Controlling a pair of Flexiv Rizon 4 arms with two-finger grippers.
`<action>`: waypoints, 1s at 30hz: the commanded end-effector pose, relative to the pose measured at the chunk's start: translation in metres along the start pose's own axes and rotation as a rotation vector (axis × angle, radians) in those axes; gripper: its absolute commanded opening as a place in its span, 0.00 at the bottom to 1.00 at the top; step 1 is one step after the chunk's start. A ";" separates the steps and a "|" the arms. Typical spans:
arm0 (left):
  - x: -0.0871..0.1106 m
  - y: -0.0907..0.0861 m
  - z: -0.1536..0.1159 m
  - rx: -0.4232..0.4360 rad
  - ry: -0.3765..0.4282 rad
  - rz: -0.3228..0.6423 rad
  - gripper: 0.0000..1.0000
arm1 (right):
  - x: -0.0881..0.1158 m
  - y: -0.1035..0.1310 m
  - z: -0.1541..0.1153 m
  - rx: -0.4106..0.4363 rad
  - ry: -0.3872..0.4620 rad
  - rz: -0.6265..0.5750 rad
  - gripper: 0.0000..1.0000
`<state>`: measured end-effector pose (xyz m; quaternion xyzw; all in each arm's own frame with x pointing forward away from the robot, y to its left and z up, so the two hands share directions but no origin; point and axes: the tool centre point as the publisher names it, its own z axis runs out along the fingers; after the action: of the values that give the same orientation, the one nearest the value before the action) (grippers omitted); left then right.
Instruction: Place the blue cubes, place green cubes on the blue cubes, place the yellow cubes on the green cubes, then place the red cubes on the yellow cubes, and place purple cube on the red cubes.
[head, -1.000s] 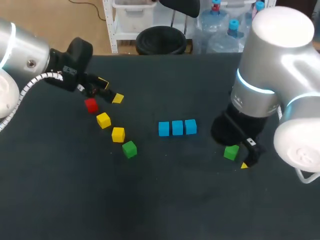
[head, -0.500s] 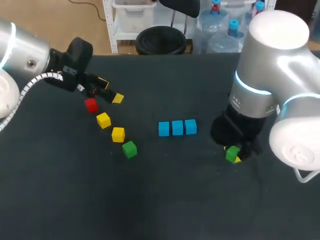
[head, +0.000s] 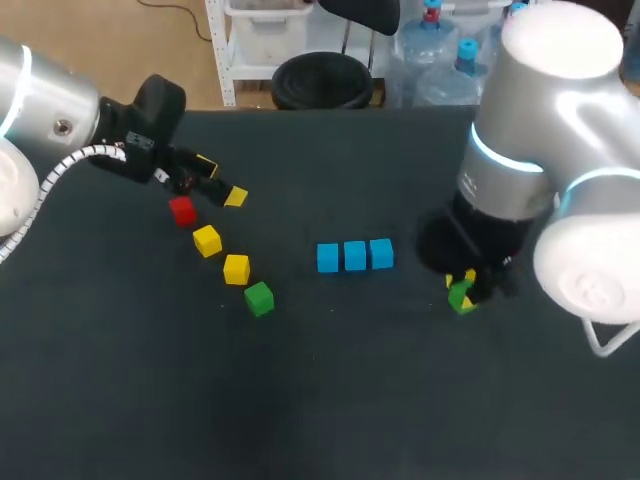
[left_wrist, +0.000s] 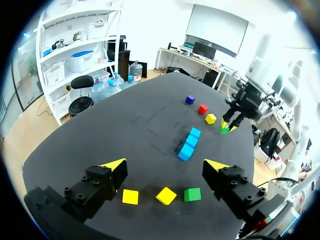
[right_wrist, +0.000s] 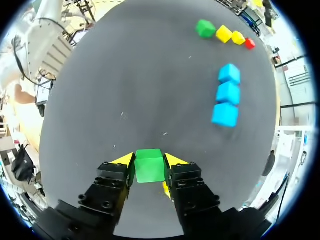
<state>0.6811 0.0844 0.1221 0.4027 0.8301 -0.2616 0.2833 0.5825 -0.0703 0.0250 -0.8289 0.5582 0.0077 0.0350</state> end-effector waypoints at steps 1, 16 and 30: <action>0.001 0.000 0.000 0.002 -0.006 0.002 1.00 | -0.017 -0.011 -0.030 0.003 0.010 0.010 0.00; 0.001 0.000 0.000 0.002 -0.006 0.002 1.00 | -0.060 -0.023 -0.079 -0.048 0.006 0.223 0.00; 0.001 0.000 0.000 0.002 -0.006 0.002 1.00 | -0.083 -0.064 -0.057 -0.037 0.089 0.248 0.00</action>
<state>0.6810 0.0844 0.1221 0.4026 0.8302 -0.2616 0.2833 0.5986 0.0140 0.0926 -0.7546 0.6560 -0.0082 0.0121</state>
